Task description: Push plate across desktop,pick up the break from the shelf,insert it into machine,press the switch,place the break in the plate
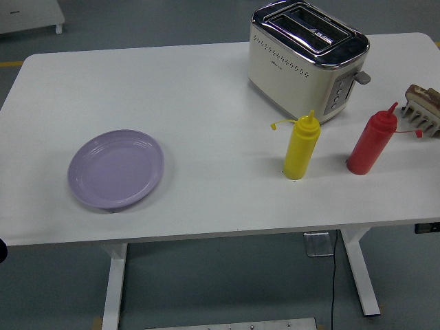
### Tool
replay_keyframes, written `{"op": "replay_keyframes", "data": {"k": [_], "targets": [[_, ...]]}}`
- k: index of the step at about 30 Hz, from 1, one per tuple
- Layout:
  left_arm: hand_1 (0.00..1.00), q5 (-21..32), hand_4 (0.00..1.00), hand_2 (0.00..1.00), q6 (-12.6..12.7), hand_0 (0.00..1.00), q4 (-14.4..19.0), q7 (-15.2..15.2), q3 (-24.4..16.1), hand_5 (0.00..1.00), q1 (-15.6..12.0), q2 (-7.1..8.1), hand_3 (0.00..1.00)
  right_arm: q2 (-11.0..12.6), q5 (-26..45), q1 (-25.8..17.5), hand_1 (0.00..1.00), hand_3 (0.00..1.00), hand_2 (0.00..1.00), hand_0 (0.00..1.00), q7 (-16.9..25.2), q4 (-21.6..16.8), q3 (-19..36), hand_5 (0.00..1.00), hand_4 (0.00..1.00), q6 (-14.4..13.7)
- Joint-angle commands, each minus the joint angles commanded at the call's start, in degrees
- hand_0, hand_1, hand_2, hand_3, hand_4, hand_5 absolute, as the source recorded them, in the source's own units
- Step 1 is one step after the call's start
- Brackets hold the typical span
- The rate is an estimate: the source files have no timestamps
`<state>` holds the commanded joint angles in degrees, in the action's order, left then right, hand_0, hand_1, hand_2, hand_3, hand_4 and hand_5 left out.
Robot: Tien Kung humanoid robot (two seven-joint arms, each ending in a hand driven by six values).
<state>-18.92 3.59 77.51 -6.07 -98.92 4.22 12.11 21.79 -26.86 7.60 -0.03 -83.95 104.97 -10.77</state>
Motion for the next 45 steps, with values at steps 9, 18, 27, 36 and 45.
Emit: {"op": "replay_keyframes", "data": {"k": [9,18,27,36,45], "targets": [[0.872,-0.66,0.648,0.932,-0.25,0.833,-3.8,0.11,2.78,0.998,0.71,-0.04,0.803,0.52,-13.9,0.11,0.791,0.797,0.807,0.832,-0.48,-0.48,-3.1,0.489,0.62,-3.84],[0.878,-0.13,0.648,0.935,-1.59,0.834,-9.97,0.2,7.76,0.998,3.25,0.49,0.807,1.0,-31.71,0.25,0.81,0.82,0.826,0.852,-2.54,-0.83,-4.88,0.428,0.696,-4.66],[0.881,0.95,0.65,0.938,-2.71,0.837,-13.28,0.32,13.68,0.998,6.36,0.06,0.809,1.06,-47.12,0.42,0.824,0.843,0.843,0.87,-3.79,-1.45,-6.13,0.402,0.72,-3.97],[0.882,1.66,0.65,0.939,-3.12,0.838,-14.43,0.48,18.36,0.998,8.65,-0.62,0.809,1.03,-52.6,0.56,0.825,0.843,0.845,0.869,-4.39,-1.42,-6.78,0.402,0.722,-3.42],[0.886,2.61,0.658,0.945,-3.48,0.841,-15.1,0.63,23.5,0.998,10.34,-1.64,0.815,1.71,-62.24,0.81,0.834,0.852,0.851,0.881,-7.98,-1.25,-7.08,0.359,0.74,-1.32]]}}
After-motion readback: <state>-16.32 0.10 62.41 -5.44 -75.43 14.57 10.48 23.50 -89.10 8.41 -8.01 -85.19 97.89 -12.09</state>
